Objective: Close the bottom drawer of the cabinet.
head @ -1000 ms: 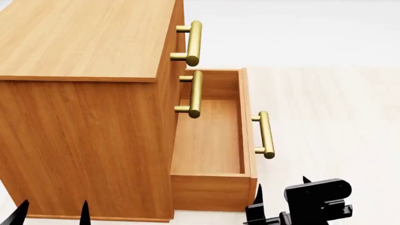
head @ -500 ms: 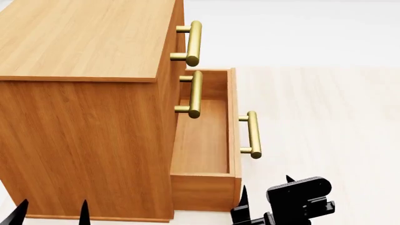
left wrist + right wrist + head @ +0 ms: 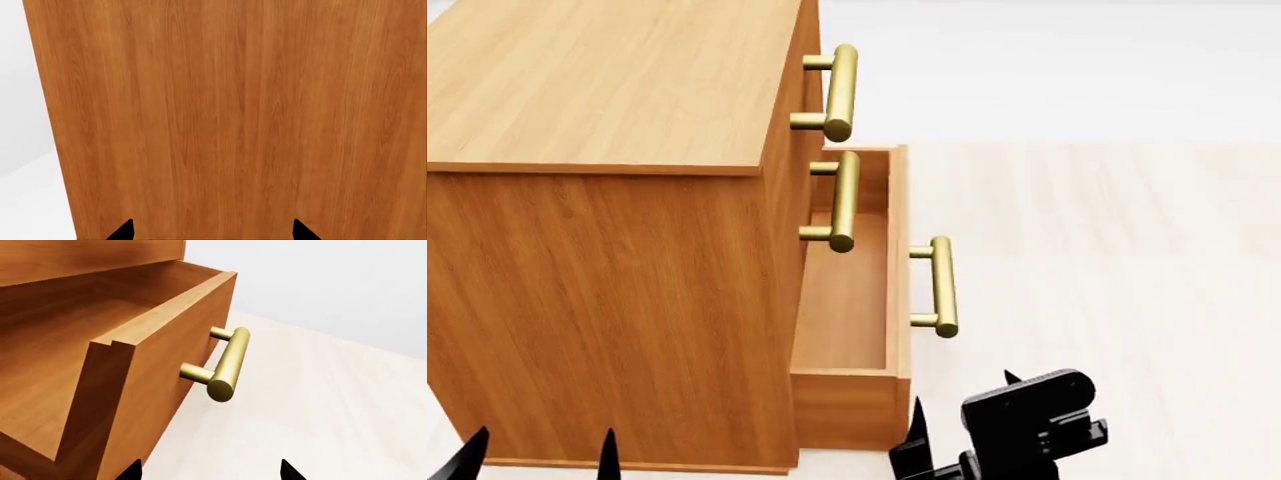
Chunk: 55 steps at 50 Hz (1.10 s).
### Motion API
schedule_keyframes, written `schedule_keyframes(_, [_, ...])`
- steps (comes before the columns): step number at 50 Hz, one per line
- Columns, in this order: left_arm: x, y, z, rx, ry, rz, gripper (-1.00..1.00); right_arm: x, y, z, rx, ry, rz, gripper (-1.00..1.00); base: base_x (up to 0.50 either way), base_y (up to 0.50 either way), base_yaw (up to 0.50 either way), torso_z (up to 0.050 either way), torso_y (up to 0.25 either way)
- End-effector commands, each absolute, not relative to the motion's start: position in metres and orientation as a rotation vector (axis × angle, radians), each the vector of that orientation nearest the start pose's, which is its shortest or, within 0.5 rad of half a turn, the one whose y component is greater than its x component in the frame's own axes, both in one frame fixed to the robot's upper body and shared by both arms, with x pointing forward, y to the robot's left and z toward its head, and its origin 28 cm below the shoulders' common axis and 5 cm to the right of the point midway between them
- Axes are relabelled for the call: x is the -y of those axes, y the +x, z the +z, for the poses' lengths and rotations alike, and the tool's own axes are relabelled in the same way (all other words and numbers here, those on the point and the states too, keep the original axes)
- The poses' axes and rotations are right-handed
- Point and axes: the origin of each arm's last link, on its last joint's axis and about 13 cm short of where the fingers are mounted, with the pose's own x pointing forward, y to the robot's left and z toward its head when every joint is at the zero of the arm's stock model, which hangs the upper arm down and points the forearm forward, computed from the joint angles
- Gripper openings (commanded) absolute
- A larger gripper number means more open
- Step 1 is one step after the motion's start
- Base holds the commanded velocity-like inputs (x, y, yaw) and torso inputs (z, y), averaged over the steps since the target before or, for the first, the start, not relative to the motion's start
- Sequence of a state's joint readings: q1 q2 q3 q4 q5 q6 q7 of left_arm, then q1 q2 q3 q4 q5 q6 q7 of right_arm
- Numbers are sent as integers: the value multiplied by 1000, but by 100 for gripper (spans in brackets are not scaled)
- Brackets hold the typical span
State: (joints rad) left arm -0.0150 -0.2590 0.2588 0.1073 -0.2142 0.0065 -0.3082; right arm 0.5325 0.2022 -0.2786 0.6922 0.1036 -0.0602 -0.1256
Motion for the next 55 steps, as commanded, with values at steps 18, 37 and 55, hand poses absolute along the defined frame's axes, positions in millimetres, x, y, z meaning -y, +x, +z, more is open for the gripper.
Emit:
schedule_keyframes(18, [-210, 208, 34, 72, 20, 28, 100, 105, 320, 20, -137, -267, 348, 100, 0, 0, 0, 0, 0])
schedule_keyframes(37, [-209, 207, 34, 74, 21, 27, 100, 95, 320, 30, -120, -299, 390, 100, 0, 0, 0, 0, 0])
schedule_keyframes(55, [-209, 206, 35, 77, 21, 24, 100, 88, 322, 41, -112, -335, 424, 100, 0, 0, 0, 0, 0])
